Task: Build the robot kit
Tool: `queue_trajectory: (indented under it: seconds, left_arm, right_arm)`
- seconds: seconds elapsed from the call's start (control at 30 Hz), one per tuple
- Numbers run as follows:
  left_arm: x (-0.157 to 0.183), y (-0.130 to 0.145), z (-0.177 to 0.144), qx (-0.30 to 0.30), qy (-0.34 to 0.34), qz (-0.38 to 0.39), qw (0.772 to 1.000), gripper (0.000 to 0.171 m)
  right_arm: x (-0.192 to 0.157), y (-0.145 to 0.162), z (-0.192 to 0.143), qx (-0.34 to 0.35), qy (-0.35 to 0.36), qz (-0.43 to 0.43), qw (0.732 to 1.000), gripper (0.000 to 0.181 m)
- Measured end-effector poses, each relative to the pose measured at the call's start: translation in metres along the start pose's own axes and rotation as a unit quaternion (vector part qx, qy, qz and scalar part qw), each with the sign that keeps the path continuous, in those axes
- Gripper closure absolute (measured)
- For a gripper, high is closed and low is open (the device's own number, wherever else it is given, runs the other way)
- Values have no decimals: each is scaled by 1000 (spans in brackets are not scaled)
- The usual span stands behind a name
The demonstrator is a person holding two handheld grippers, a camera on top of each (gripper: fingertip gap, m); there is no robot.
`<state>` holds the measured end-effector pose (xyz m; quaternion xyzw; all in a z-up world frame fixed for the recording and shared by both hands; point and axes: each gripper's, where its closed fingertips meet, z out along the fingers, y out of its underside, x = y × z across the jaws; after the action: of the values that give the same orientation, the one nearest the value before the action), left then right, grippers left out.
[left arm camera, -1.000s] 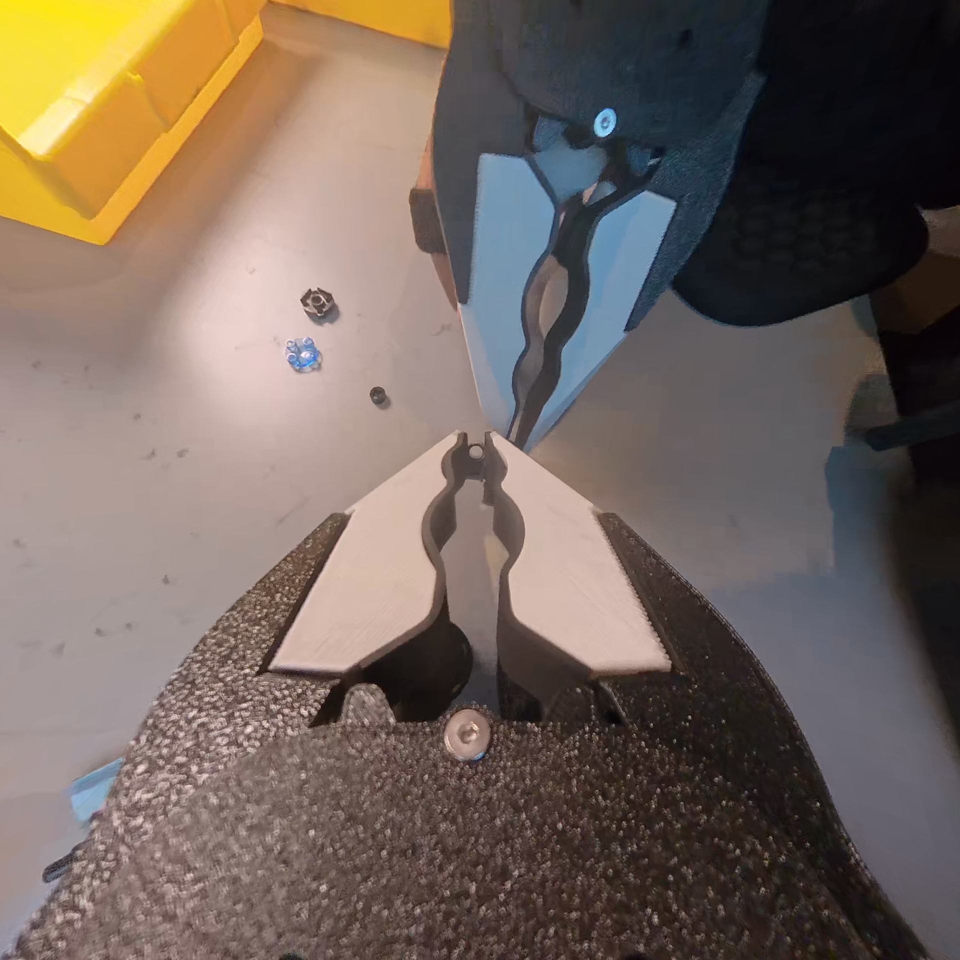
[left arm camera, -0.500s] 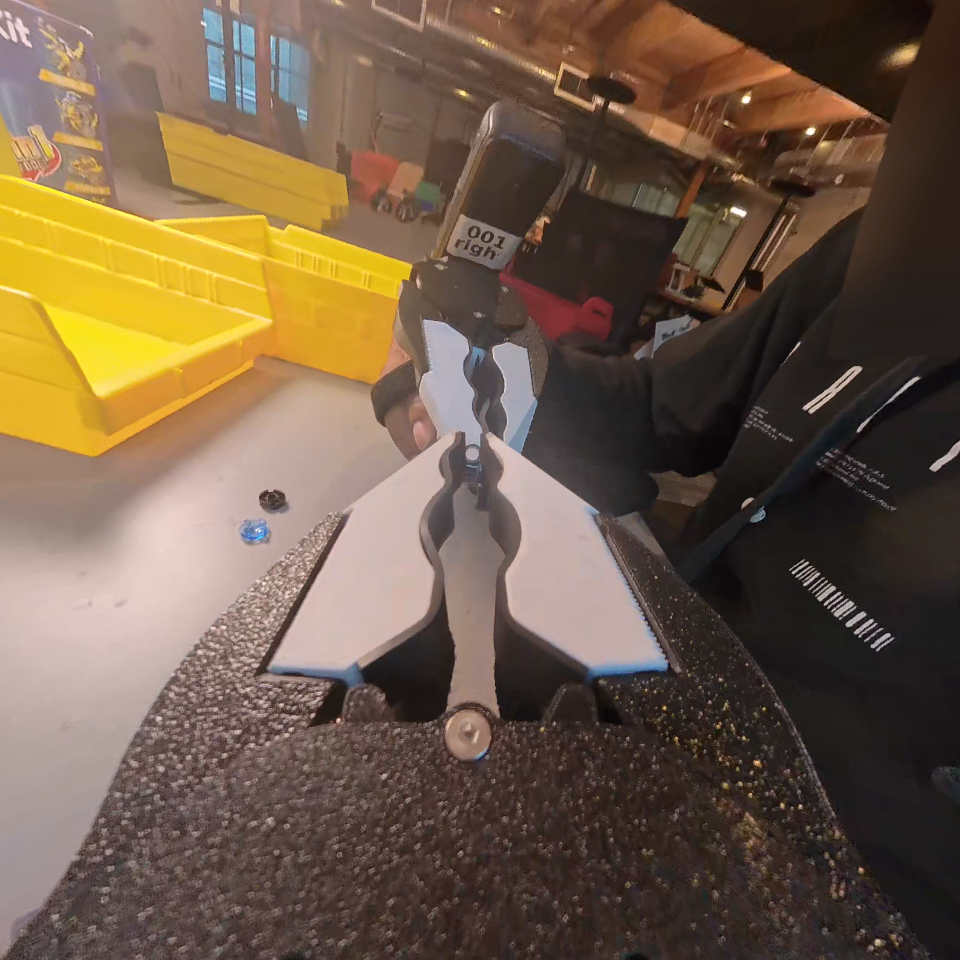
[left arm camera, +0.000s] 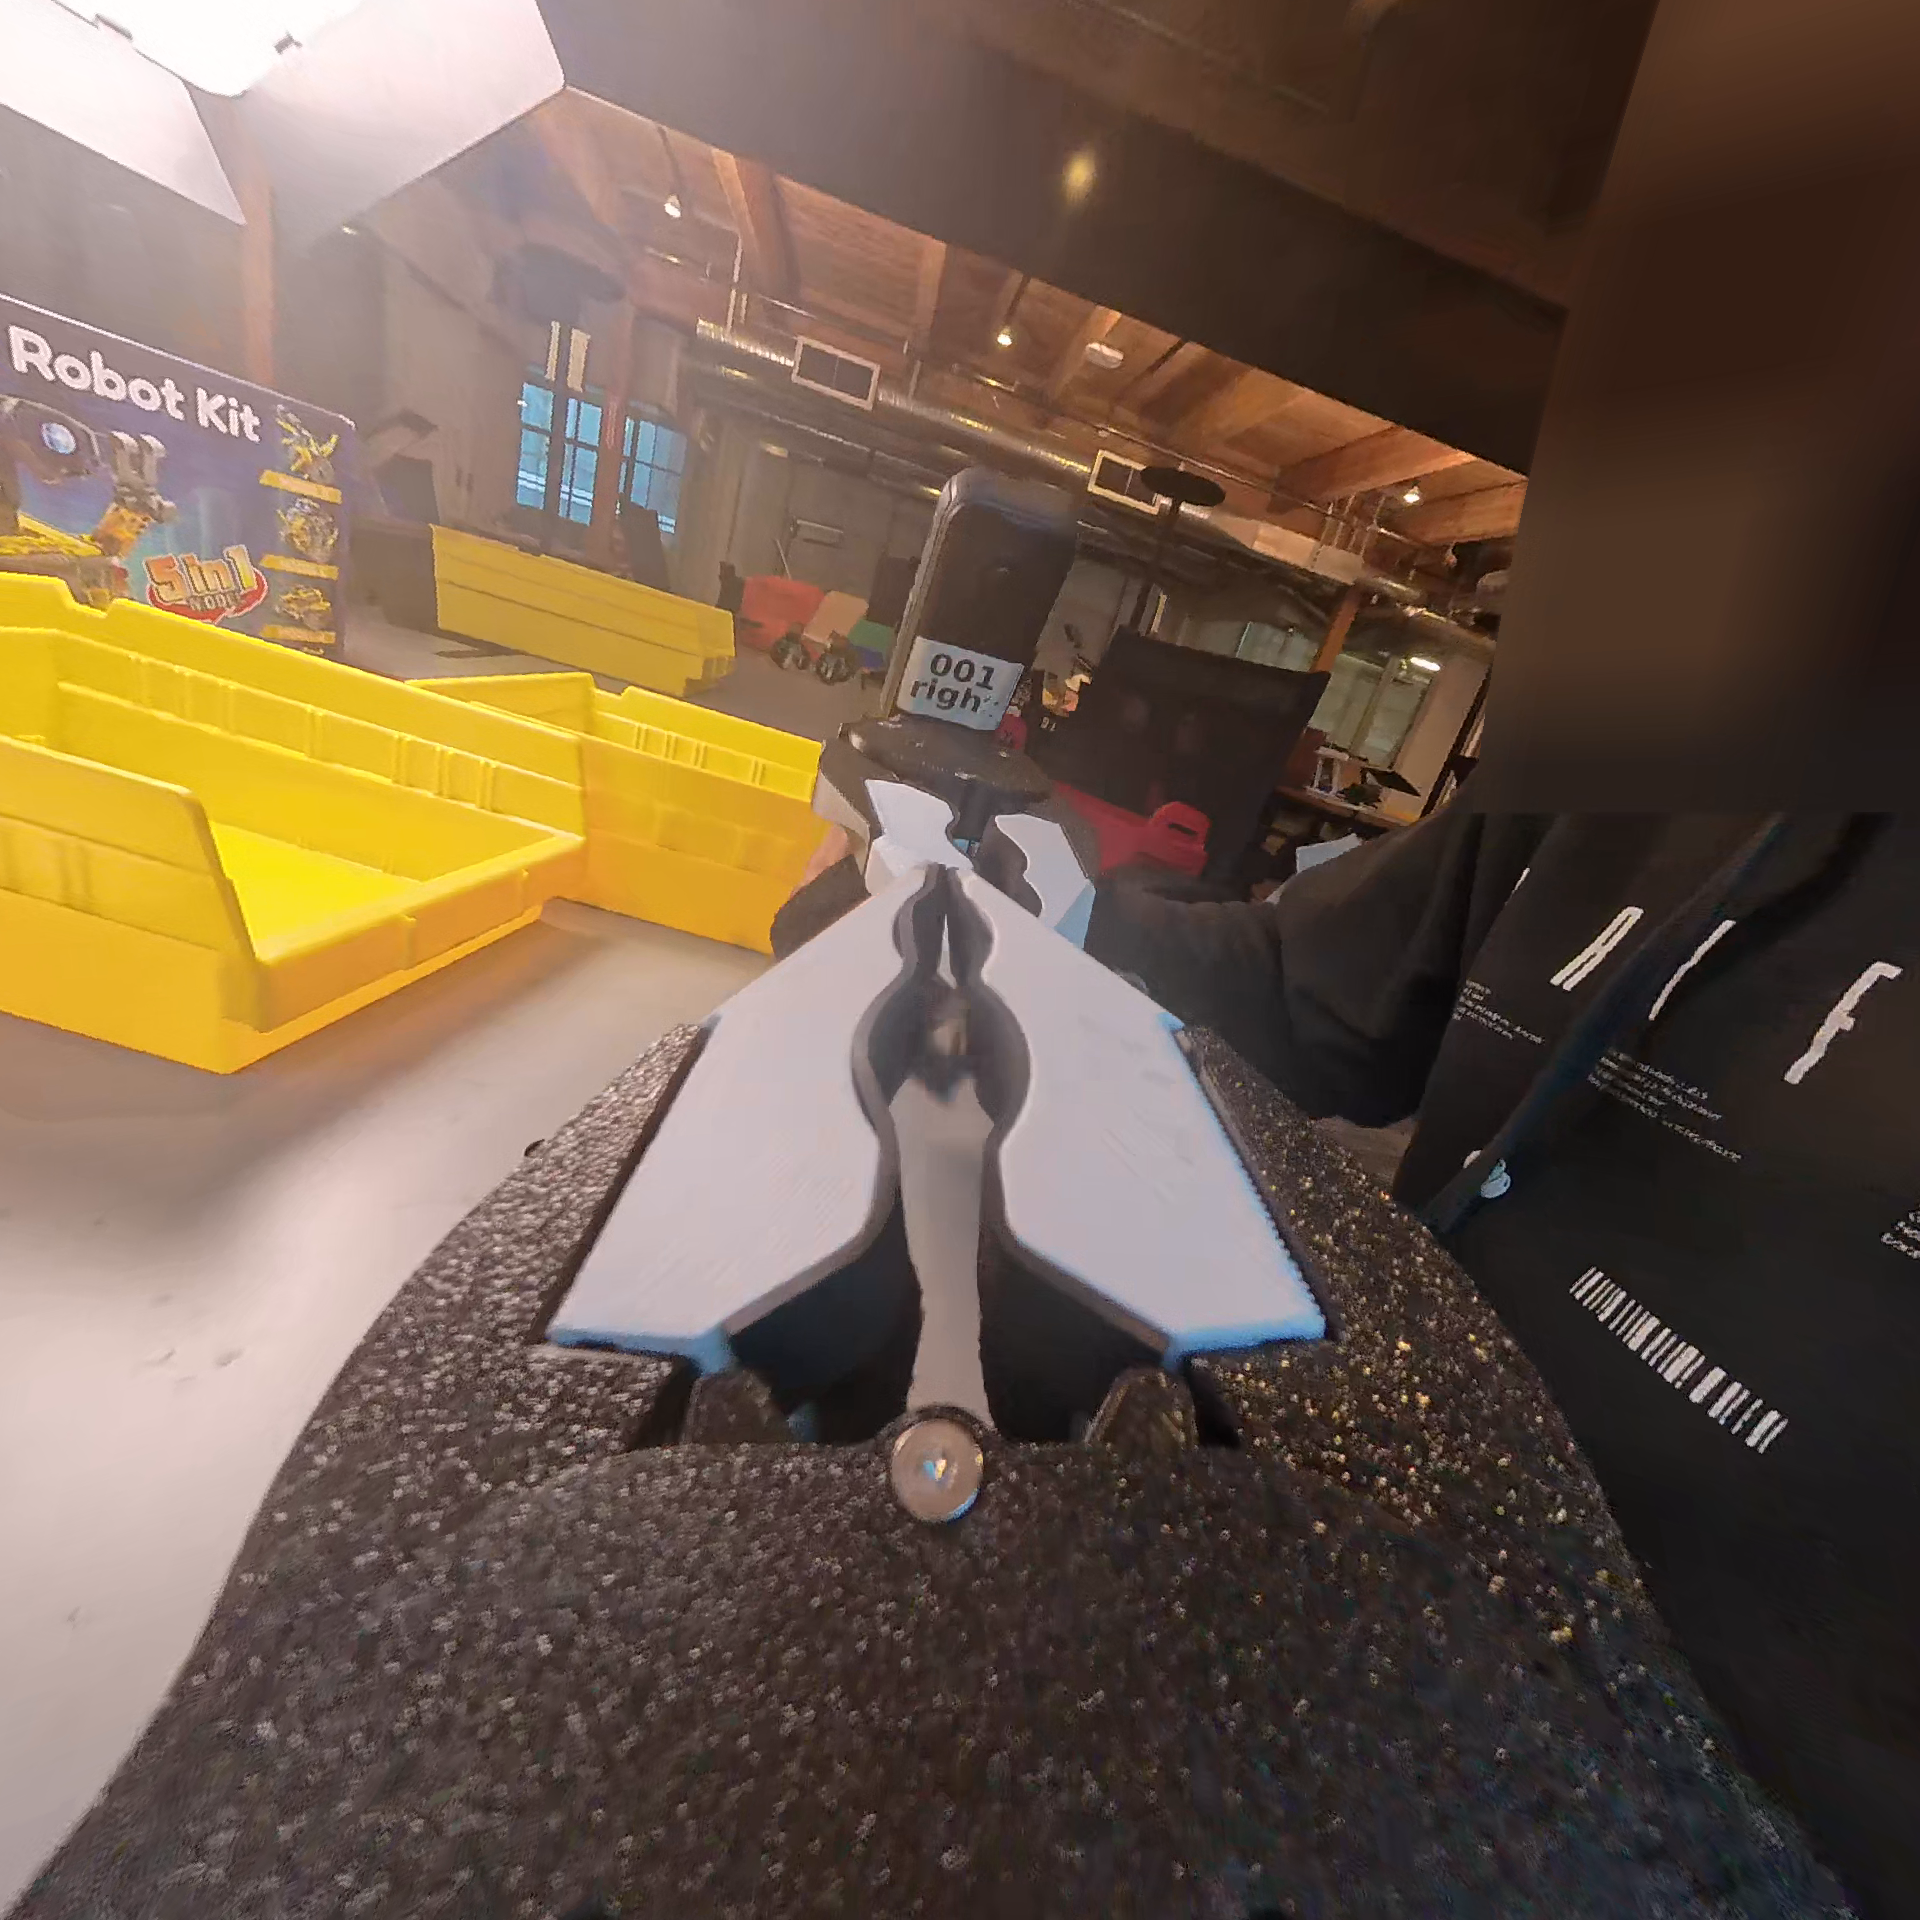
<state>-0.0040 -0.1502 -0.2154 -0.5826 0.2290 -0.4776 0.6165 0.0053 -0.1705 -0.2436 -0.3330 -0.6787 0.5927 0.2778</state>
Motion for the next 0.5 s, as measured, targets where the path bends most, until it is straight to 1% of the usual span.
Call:
queue_trajectory:
  seconds: [0.1, 0.2, 0.37, 0.5]
  left_arm:
    - [4, 0, 3, 6, 6, -4, 1000, 171]
    - [2, 1, 3, -1, -3, 3, 1000, 171]
    - [-15, 7, -4, -27, -41, -1, 999, 171]
    - [-28, 1, -12, -36, -75, 0, 996, 171]
  right_arm:
    - [-1, -12, 4, 49, -11, 27, 998, 176]
    - [-1, -1, 9, 28, -12, 26, 999, 176]
    - [5, 8, 8, 7, 2, 26, 1000, 176]
    - [10, 13, 8, -1, 16, 19, 1000, 176]
